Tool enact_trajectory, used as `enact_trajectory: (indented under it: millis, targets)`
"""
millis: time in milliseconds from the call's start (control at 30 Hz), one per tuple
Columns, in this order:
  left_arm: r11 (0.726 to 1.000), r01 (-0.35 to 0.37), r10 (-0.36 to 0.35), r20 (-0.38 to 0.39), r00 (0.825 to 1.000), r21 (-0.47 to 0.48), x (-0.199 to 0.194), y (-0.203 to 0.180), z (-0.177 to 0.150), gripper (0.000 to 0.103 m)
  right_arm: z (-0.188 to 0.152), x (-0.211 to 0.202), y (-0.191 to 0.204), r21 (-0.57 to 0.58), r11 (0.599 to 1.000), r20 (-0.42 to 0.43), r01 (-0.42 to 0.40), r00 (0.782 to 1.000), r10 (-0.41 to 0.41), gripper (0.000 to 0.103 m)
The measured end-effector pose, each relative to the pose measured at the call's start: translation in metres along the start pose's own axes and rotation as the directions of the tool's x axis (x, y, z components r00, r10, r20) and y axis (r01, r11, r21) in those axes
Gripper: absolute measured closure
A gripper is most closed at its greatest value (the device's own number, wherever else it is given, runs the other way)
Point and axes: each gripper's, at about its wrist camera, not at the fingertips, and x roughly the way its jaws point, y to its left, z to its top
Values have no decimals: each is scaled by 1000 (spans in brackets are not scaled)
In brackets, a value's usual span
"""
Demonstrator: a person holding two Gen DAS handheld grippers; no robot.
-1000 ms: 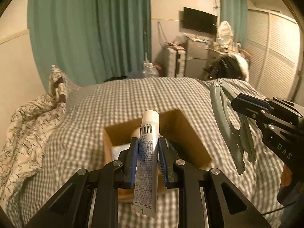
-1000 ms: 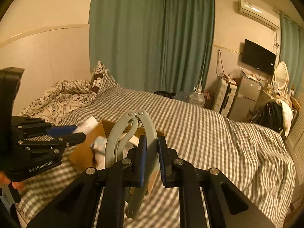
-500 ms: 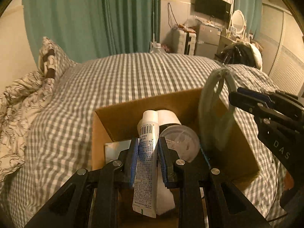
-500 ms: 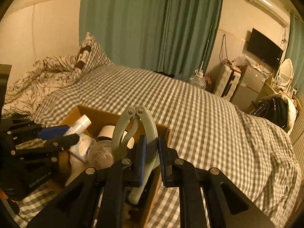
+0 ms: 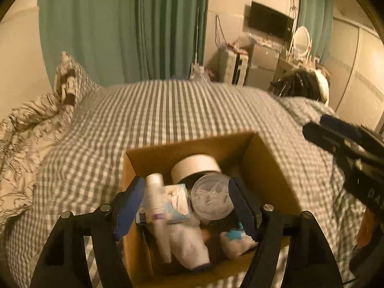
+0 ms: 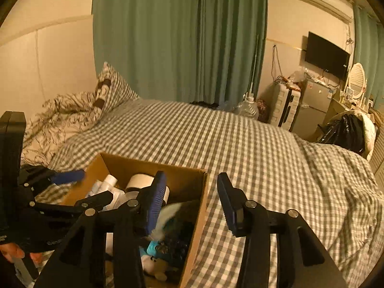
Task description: Organize objects
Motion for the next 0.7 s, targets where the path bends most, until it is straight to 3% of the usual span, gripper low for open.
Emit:
enact_trajectory:
  millis: [133,300,367,533,700]
  targets:
    - [1000,-4,5,68,998,-11,-44,-4,13,11,10,-46,-2,15,1000,51,19,999,-20,41]
    - [1000,-25,26,190,981,-10,-116,-10,24,9,26,-118,-3,41,999,141,23,990,-28,32]
    - [999,-32,33,233,972,-8,-142,-11,26,0,30,-146,-2,45,999,180,24,983,-32,29]
    - [998,-55,55,343,938,-10,-201,-18,25,0,33,-208,7,42,998,270,38,962,-48,13]
    - [997,-69,71,411,909,-18,-233,-27,8,0,16,-252,15,53,996,357,79,930,-92,0]
